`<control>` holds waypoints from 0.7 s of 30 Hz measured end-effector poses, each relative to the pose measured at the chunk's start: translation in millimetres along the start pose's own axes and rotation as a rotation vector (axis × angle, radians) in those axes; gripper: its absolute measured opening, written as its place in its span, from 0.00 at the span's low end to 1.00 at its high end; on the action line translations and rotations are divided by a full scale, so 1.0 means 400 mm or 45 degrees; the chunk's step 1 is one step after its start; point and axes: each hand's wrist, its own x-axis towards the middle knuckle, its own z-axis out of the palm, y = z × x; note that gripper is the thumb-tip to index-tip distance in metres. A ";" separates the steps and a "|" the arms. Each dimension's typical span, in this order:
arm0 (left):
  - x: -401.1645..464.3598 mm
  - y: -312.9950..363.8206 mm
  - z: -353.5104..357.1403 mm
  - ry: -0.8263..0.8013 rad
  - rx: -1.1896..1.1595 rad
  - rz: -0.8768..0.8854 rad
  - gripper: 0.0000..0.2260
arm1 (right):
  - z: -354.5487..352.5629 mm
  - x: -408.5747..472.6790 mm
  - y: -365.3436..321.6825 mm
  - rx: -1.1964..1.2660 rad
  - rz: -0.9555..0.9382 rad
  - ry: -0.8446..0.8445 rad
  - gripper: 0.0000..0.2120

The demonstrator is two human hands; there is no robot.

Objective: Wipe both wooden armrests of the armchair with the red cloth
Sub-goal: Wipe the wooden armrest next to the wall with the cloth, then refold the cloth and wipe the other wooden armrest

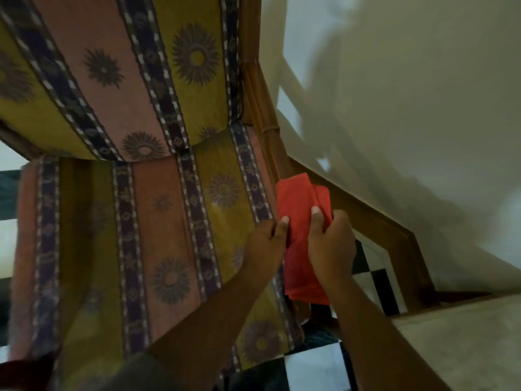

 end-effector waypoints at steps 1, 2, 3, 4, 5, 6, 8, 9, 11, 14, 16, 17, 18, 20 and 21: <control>-0.008 0.005 0.001 -0.018 -0.031 -0.013 0.19 | -0.004 -0.009 -0.009 0.035 -0.046 0.031 0.15; -0.012 0.016 -0.002 -0.041 -0.052 -0.028 0.18 | -0.007 -0.018 -0.022 0.096 -0.086 0.046 0.14; -0.019 0.020 -0.005 -0.076 -0.074 -0.057 0.17 | -0.010 -0.034 -0.032 0.151 -0.113 0.040 0.14; -0.023 0.030 -0.011 -0.127 -0.112 -0.102 0.17 | -0.014 -0.047 -0.050 0.206 -0.123 0.025 0.15; -0.022 0.035 -0.018 -0.183 -0.192 -0.155 0.15 | -0.016 -0.061 -0.065 0.257 -0.124 0.000 0.16; -0.023 0.040 -0.028 -0.228 -0.291 -0.221 0.14 | -0.014 -0.074 -0.075 0.301 -0.120 -0.027 0.16; -0.035 0.037 -0.064 -0.252 -0.445 -0.325 0.13 | -0.003 -0.100 -0.094 0.355 -0.125 -0.076 0.15; -0.047 0.032 -0.091 -0.224 -0.481 -0.361 0.14 | 0.007 -0.114 -0.103 0.367 -0.132 -0.109 0.14; -0.072 0.016 -0.154 -0.119 -0.555 -0.425 0.17 | 0.034 -0.152 -0.123 0.367 -0.159 -0.197 0.12; -0.118 -0.016 -0.285 0.048 -0.589 -0.418 0.16 | 0.095 -0.237 -0.184 0.402 -0.244 -0.301 0.12; -0.167 -0.032 -0.387 0.130 -0.607 -0.437 0.18 | 0.147 -0.309 -0.250 0.533 -0.268 -0.388 0.09; -0.197 -0.044 -0.452 0.174 -0.629 -0.435 0.19 | 0.180 -0.360 -0.293 0.592 -0.262 -0.455 0.10; -0.223 -0.046 -0.502 0.214 -0.629 -0.426 0.19 | 0.201 -0.398 -0.325 0.639 -0.255 -0.506 0.11; -0.283 -0.065 -0.633 0.358 -0.589 -0.355 0.17 | 0.256 -0.498 -0.403 0.687 -0.308 -0.579 0.14; -0.308 -0.078 -0.699 0.438 -0.520 -0.304 0.16 | 0.281 -0.546 -0.439 0.693 -0.355 -0.585 0.14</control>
